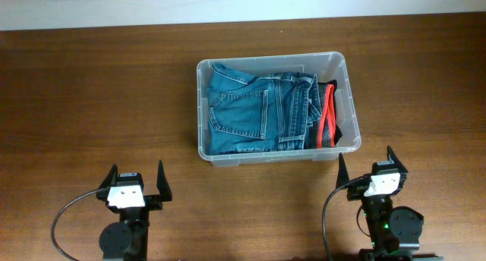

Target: Pack container

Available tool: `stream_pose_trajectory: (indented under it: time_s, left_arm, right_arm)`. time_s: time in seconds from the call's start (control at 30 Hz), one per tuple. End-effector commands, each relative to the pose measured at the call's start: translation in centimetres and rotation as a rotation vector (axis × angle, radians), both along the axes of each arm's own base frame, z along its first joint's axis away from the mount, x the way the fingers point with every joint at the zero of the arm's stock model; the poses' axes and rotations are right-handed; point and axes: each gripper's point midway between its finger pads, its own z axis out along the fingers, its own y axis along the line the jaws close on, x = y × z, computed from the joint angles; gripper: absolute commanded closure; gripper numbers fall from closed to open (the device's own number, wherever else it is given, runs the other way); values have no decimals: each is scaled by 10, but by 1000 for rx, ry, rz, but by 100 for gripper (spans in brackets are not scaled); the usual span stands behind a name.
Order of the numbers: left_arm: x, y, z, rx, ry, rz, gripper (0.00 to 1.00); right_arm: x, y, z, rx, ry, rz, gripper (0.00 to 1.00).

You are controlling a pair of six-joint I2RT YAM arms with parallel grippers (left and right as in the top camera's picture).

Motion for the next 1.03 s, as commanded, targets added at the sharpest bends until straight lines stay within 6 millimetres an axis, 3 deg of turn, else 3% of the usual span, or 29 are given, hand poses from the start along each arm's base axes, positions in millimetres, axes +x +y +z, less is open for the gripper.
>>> stream_pose_trajectory:
  time_s: [0.0, 1.0]
  left_arm:
    - [0, 1, -1, -10, -7, 8, 1]
    - [0, 1, -1, -10, -7, 8, 1]
  right_arm:
    - [0, -1, -1, 10, -2, -4, 2]
    - [0, -1, -1, 10, -2, -4, 2]
